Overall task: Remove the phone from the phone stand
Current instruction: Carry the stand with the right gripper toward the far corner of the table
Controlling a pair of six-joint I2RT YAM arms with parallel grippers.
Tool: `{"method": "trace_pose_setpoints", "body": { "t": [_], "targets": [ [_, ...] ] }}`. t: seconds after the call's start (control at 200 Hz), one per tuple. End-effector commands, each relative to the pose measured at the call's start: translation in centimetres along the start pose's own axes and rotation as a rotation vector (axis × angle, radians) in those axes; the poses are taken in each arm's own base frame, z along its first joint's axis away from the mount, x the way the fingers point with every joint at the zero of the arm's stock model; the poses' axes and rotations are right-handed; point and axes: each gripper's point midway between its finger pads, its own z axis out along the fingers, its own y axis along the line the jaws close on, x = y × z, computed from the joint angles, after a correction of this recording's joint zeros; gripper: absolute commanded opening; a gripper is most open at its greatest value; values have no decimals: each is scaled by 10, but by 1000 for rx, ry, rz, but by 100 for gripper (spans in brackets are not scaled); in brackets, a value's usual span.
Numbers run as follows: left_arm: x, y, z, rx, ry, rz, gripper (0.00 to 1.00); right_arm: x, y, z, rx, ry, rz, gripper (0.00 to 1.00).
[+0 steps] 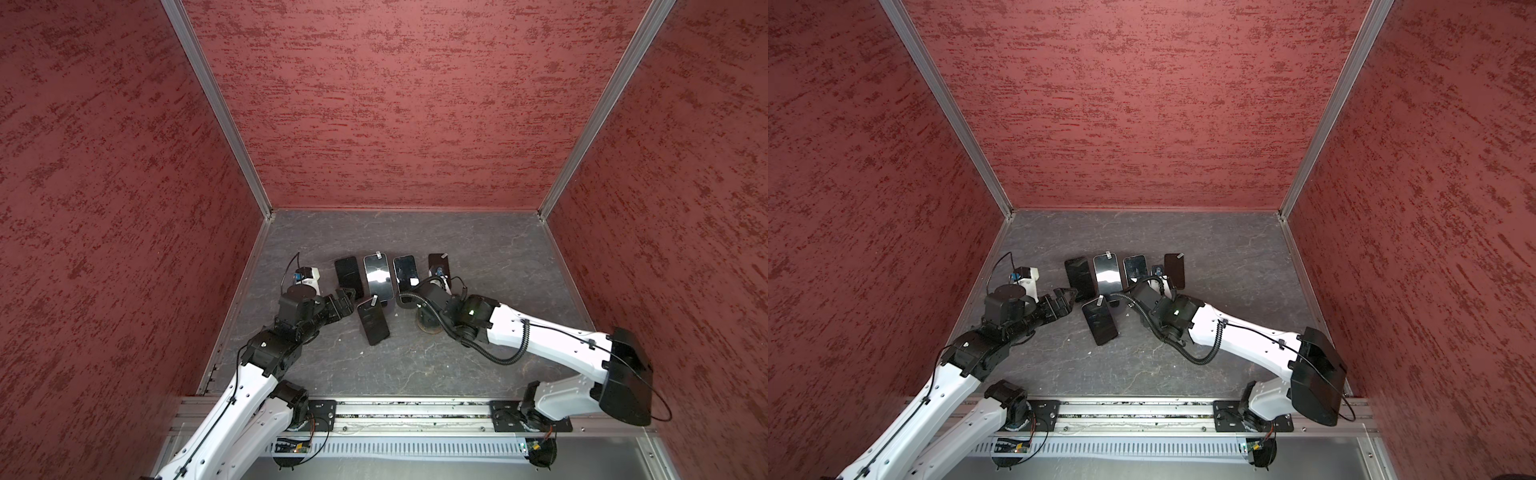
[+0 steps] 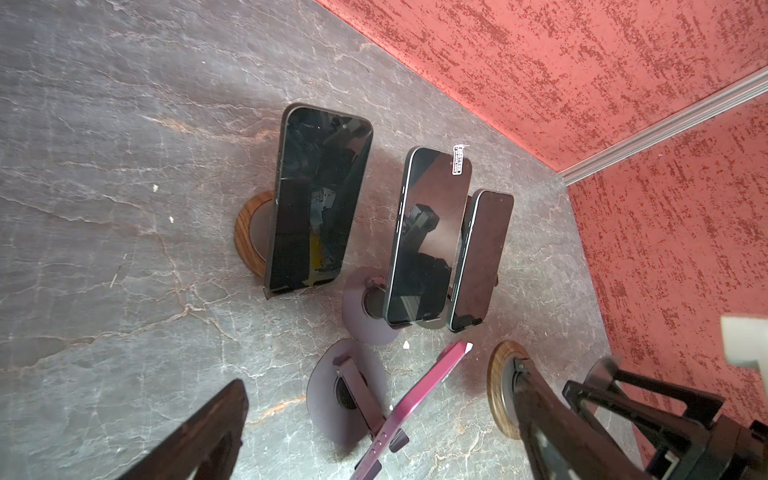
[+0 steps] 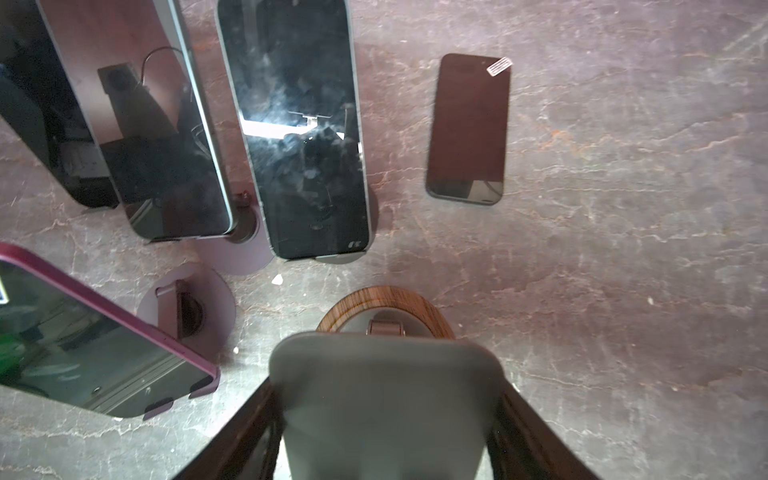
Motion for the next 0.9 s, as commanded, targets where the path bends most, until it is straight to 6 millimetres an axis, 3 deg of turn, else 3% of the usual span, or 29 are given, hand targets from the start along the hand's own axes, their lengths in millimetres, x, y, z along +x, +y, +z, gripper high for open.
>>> {"method": "trace_pose_setpoints", "body": {
  "t": [0.0, 0.346, 0.476, 0.857, 0.897],
  "targets": [
    [-8, -13, -4, 53, -24, 26, 99, -25, -15, -17, 37, -70, 51, 49],
    [-25, -25, 5, 129, -137, 64, 99, -50, -76, -13, 113, -88, 122, 49],
    [-26, -24, 8, 127, -146, 69, 99, -61, -100, 0, 159, -81, 149, 49],
    [-31, -25, 6, 120, -168, 118, 100, -112, -141, 41, 175, -105, 190, 49],
    [-31, -24, 6, 115, -168, 119, 100, -113, -145, 54, 186, -84, 183, 49]
  ]
}}
